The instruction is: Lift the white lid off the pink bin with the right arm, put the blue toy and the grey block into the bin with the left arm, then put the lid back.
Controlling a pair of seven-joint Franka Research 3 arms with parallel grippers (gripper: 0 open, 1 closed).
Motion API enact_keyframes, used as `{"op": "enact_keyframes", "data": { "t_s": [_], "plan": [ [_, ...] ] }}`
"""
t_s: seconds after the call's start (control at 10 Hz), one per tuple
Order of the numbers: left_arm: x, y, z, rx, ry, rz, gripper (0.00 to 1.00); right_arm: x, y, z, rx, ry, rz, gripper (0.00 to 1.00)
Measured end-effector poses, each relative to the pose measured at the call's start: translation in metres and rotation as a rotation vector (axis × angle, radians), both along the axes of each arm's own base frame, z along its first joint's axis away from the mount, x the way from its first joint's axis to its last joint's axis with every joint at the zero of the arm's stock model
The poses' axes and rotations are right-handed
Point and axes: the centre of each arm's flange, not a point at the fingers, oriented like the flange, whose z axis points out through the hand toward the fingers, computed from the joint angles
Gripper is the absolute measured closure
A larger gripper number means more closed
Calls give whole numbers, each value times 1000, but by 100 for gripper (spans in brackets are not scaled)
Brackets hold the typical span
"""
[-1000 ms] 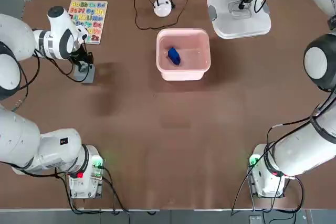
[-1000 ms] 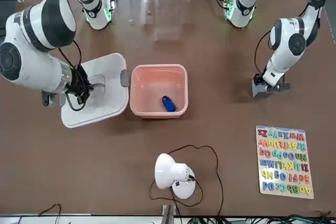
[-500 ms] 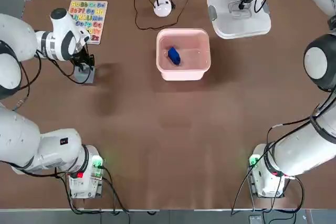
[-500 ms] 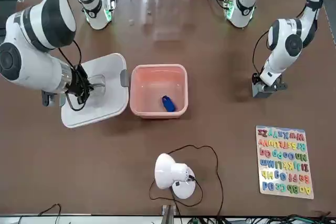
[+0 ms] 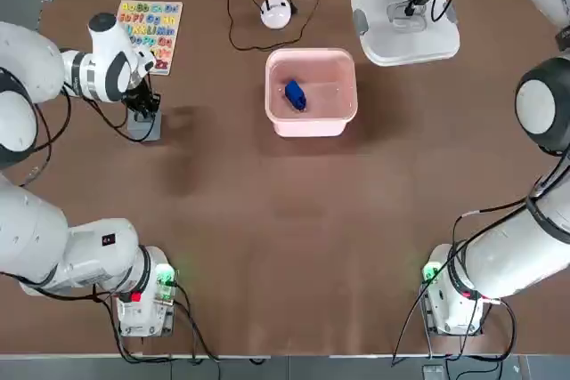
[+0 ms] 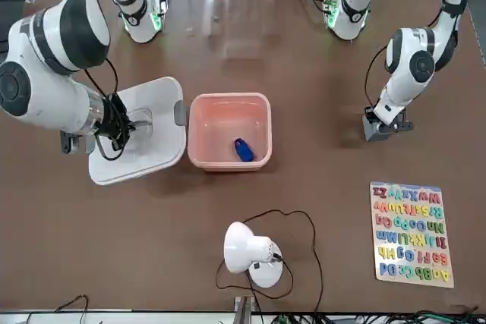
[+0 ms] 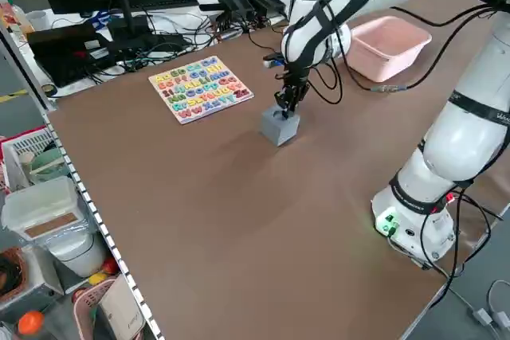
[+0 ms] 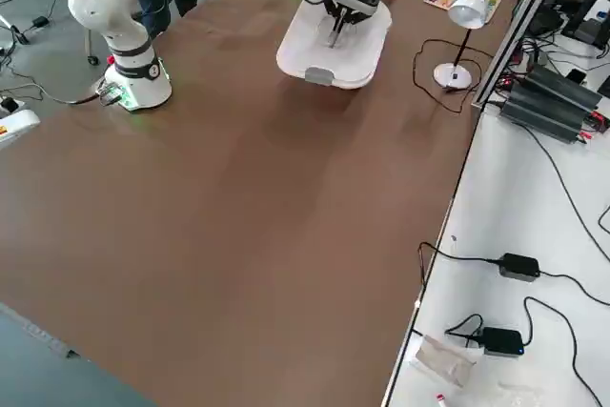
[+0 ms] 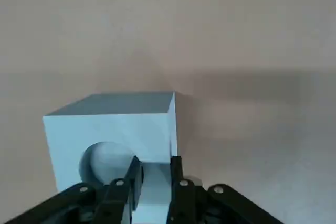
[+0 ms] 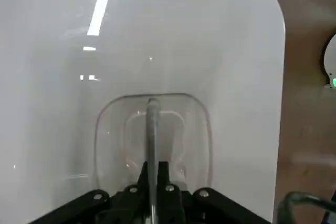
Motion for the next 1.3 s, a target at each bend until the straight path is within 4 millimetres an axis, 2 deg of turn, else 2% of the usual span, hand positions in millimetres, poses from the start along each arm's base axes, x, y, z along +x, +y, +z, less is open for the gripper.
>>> {"op": "enact_keyframes", "data": {
  "t_s": [0.1,0.2,0.3,0.4,0.7,0.9,1.1,1.3],
  "plan": [
    [7,-2,13,10,7,-3,74,0,0,0,0,0,0,93],
    [20,-9,36,26,17,-14,74,0,0,0,0,0,0,93],
    [36,-22,68,41,12,-26,74,0,0,0,0,0,0,93],
    [55,-44,103,38,-9,-15,74,0,0,0,0,0,0,93],
    [94,-151,201,-47,-47,15,74,0,0,0,0,0,0,93],
    [103,-218,246,-112,-77,80,74,0,0,1,0,1,0,93],
    [98,-291,269,-182,-56,129,74,0,0,2,0,1,1,93],
    [84,-374,276,-241,-18,205,74,0,0,2,0,2,1,93]
  ]
}}
